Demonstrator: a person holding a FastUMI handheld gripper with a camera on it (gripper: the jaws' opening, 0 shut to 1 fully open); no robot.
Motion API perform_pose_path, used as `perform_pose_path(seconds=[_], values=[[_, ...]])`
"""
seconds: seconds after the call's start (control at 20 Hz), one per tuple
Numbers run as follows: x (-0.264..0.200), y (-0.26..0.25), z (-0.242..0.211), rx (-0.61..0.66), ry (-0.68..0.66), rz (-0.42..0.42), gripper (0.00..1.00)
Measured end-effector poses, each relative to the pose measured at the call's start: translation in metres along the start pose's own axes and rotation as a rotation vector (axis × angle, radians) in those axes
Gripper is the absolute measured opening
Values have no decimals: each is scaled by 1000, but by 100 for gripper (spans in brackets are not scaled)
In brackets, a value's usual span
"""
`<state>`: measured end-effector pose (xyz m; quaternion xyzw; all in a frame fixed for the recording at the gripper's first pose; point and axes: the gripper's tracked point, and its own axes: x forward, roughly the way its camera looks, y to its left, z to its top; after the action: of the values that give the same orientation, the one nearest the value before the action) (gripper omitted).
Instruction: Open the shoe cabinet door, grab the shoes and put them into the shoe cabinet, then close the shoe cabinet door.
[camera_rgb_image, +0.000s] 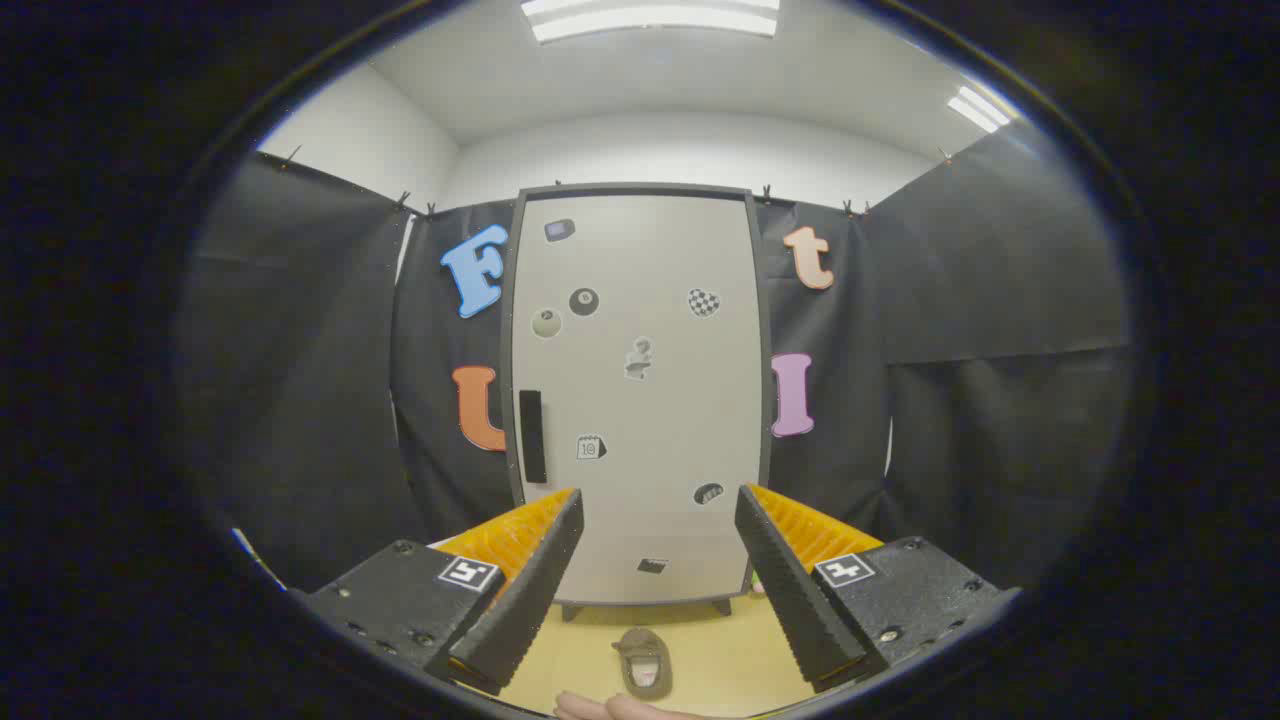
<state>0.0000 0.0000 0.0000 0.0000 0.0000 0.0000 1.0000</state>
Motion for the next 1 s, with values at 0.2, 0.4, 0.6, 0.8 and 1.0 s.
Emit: perform_pose_path(seconds=[0.2, 0.4, 0.6, 0.8, 1.0], values=[[9, -3, -7, 8, 26, -3, 100], [13, -3, -7, 12, 29, 2, 100], [17, -4, 1, -10, -17, -12, 100], [26, 0, 8, -32, -67, -10, 100], [47, 11, 10, -44, -93, 10, 100]])
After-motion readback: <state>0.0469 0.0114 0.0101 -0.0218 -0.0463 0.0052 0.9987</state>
